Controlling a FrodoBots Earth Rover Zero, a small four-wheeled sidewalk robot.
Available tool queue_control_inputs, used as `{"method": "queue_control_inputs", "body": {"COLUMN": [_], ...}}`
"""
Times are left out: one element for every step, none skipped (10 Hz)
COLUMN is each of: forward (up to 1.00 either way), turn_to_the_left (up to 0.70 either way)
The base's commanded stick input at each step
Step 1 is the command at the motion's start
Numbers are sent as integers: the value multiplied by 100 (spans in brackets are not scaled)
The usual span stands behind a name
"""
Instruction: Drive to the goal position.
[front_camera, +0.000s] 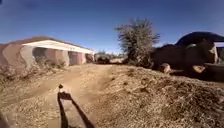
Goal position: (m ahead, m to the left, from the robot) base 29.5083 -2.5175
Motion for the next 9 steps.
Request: {"method": "queue_control_inputs", "body": {"forward": [50, 50, 50, 50, 50, 50, 50, 50, 50], "turn_to_the_left": [0, 0, 0, 0, 0, 0, 0, 0, 0]}}
